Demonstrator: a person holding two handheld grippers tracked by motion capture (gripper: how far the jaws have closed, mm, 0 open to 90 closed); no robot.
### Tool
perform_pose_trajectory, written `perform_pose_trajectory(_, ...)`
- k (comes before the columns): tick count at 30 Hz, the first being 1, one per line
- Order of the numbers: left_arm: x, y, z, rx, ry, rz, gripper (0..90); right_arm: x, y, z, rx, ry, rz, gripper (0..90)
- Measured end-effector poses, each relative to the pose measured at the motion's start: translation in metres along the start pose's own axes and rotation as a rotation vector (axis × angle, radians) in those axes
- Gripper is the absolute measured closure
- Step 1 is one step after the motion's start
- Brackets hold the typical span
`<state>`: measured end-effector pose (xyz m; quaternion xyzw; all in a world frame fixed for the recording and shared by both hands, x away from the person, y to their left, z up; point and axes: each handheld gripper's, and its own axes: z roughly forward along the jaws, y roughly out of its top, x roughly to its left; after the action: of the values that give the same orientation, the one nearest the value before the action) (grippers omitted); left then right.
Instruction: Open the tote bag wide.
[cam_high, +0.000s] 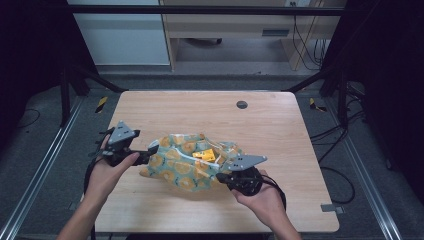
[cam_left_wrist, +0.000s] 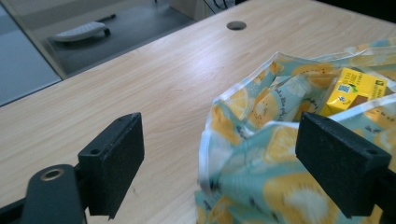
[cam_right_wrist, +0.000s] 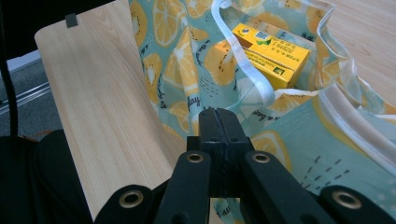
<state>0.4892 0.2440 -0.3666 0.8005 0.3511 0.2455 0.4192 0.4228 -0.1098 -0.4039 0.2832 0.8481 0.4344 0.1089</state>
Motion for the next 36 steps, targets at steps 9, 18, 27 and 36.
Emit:
perform_pose_trajectory(9, 0.005, 0.014, 0.055, 0.102, -0.041, 0.018, 17.7, -0.003, -0.001, 0.001, 0.0, 0.006, 0.001, 90.0)
perform_pose_trajectory(18, 0.007, 0.006, 0.083, 0.198, -0.08, -0.007, 21.1, -0.004, -0.002, 0.004, 0.009, 0.015, -0.002, 90.0)
perform_pose_trajectory(27, 0.001, -0.005, 0.091, 0.311, -0.114, 0.033, 65.8, -0.006, -0.001, 0.006, 0.013, 0.017, 0.003, 90.0)
perform_pose_trajectory(36, -0.003, -0.002, 0.074, 0.165, -0.054, 0.012, 87.1, -0.01, -0.002, 0.003, 0.01, 0.003, 0.013, 90.0)
